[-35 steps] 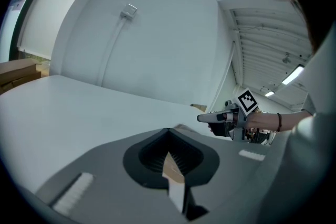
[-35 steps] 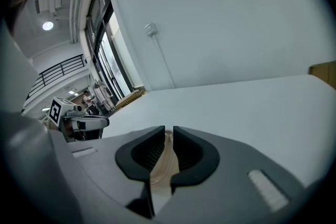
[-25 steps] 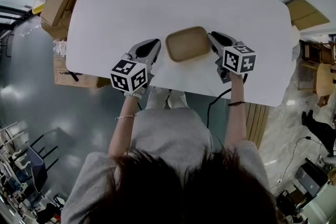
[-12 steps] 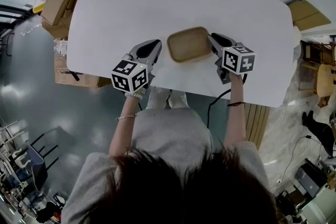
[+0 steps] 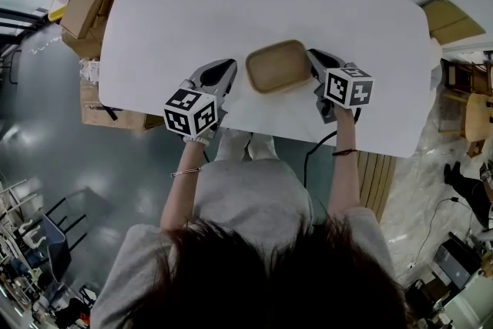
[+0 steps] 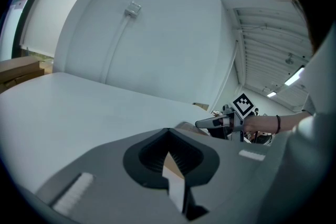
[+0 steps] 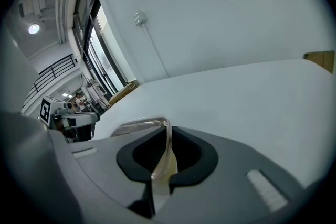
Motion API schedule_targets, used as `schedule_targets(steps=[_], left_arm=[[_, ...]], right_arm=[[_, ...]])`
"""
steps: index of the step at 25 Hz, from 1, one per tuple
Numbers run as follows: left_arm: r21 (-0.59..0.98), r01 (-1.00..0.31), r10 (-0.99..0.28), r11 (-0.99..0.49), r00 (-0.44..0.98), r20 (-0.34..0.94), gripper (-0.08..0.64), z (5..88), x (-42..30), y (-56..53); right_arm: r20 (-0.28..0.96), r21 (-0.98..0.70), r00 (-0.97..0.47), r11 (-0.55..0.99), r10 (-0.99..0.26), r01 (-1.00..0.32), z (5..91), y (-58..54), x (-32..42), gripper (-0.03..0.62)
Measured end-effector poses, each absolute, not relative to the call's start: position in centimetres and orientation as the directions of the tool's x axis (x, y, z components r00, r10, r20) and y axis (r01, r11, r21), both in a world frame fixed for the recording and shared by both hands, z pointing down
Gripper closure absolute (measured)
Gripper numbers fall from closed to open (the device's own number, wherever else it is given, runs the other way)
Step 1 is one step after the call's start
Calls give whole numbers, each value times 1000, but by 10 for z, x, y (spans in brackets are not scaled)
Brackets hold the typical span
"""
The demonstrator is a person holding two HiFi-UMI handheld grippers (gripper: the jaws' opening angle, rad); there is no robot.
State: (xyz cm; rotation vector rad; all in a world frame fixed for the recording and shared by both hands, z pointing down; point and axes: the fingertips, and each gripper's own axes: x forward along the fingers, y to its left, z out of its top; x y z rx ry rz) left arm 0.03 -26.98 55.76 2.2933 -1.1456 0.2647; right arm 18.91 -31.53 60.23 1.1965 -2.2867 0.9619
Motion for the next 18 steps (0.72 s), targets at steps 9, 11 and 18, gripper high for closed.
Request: schedule_targets(steps=[9,11,18], left_arm=[[387,-786,-679,-483,615,401,569,555,-1,-272],[384,-785,-679,-485,615,401,569,554,-2,-273],[381,-786,-685,-487,614,391,569,551,-6,-274]], right_arm=[[609,-389,-548,386,-573,-836,600,-317,190,555],[605,-392,-546,380,-579,-838,599,-318,189,555],[595,-401,-542,364,-594,-840,595,-317,188,556]])
